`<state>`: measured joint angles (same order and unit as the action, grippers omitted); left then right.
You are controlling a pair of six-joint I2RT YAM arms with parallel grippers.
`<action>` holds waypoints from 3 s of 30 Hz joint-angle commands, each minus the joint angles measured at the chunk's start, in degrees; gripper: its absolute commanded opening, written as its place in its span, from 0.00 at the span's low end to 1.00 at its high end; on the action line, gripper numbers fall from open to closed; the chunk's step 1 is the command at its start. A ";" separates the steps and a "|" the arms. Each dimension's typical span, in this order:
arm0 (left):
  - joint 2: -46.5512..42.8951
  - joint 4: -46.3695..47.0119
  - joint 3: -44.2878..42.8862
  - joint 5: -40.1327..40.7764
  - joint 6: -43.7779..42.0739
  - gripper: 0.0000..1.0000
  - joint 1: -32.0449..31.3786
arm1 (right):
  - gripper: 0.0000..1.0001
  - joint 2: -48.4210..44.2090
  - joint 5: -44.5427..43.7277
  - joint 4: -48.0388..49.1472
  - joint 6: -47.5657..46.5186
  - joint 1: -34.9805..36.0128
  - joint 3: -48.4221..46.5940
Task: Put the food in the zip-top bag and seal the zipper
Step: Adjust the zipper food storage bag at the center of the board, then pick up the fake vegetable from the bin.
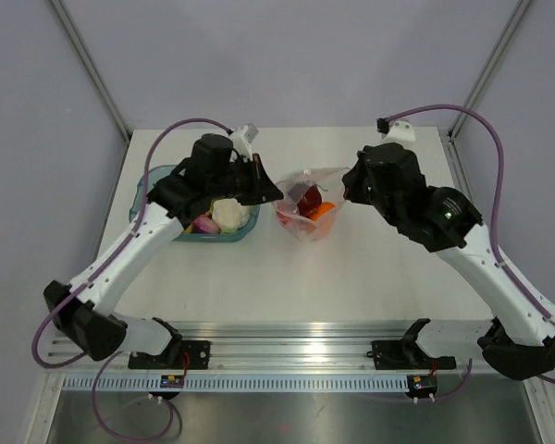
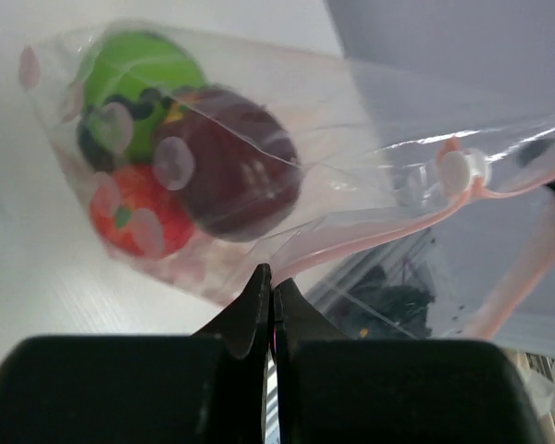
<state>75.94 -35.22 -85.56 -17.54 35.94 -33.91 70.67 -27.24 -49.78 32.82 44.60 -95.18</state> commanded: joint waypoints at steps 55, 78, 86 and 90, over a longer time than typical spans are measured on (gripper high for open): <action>16.51 -7.15 5.23 19.03 -8.18 0.99 19.15 | 0.00 13.44 7.64 7.33 2.16 -4.61 6.49; 30.06 -0.11 2.31 26.33 0.09 0.94 16.33 | 0.00 12.56 8.87 7.33 2.95 -4.61 7.11; 26.36 4.11 6.63 26.33 0.36 0.99 15.98 | 0.00 12.65 10.19 7.85 3.22 -4.61 7.11; 28.55 4.28 6.63 25.72 0.36 0.99 15.98 | 0.00 12.65 10.72 7.77 3.30 -4.61 7.02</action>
<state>104.77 -33.76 -78.78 8.78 36.07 -17.67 85.03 -17.30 -43.77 35.42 40.23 -87.92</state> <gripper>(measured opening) 0.988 0.012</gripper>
